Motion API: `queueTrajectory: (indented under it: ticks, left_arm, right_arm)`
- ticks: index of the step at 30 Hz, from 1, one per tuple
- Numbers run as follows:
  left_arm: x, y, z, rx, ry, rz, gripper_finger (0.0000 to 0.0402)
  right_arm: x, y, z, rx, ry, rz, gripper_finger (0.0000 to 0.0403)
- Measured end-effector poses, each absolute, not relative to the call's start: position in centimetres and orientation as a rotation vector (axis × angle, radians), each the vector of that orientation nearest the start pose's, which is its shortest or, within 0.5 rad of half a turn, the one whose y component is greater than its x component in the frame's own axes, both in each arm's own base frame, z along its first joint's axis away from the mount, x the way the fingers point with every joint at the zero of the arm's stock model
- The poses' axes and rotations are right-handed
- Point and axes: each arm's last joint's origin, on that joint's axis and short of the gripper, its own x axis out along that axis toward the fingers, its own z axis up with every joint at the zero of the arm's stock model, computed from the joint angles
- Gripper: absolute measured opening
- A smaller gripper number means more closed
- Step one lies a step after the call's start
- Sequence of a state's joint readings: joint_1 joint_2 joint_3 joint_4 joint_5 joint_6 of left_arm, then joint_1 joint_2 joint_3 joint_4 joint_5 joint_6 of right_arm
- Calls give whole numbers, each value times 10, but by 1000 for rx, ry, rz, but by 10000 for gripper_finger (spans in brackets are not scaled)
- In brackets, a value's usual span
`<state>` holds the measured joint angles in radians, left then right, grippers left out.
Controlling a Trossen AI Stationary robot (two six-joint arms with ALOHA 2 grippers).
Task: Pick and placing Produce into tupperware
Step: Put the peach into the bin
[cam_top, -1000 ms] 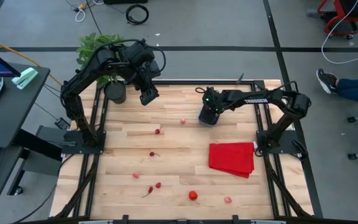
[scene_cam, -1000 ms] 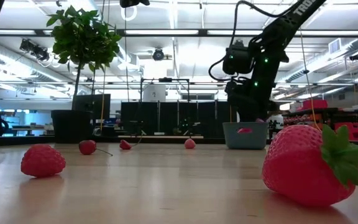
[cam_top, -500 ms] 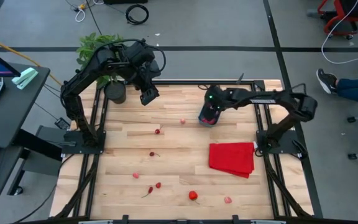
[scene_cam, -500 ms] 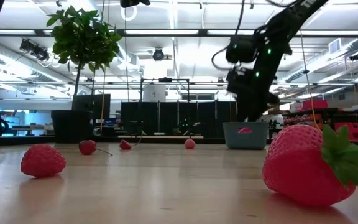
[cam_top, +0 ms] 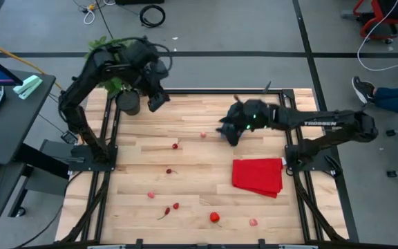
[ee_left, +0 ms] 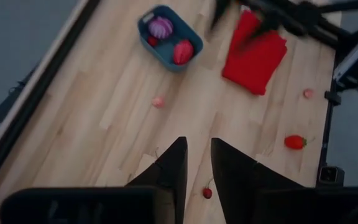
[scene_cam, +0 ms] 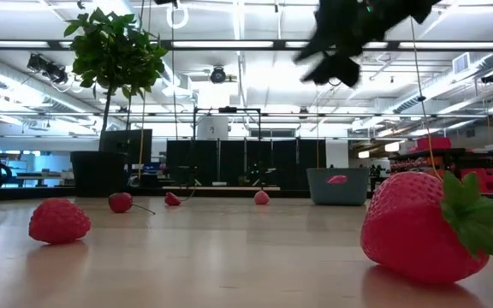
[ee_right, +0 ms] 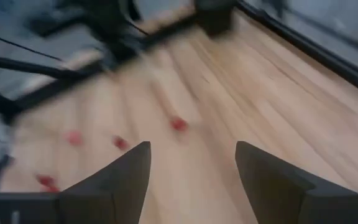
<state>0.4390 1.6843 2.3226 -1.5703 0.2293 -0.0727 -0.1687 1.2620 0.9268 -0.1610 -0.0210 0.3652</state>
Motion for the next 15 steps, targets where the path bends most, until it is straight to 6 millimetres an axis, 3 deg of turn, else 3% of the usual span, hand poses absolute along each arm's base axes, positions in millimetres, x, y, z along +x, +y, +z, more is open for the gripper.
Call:
queueTrajectory:
  ticks: [3,6,12,15]
  left_arm:
    - [232,110,490,-389,841,260,69]
    - [217,109,499,-387,803,283,65]
    - [195,108,509,-386,748,323,68]
    - [189,108,512,-384,735,334,74]
  right_arm:
    - [295,-28,275,365,406,-212,244]
    - [318,-22,249,345,437,-240,244]
    - [346,-40,193,286,547,-354,244]
    - [360,-53,184,161,636,-352,244]
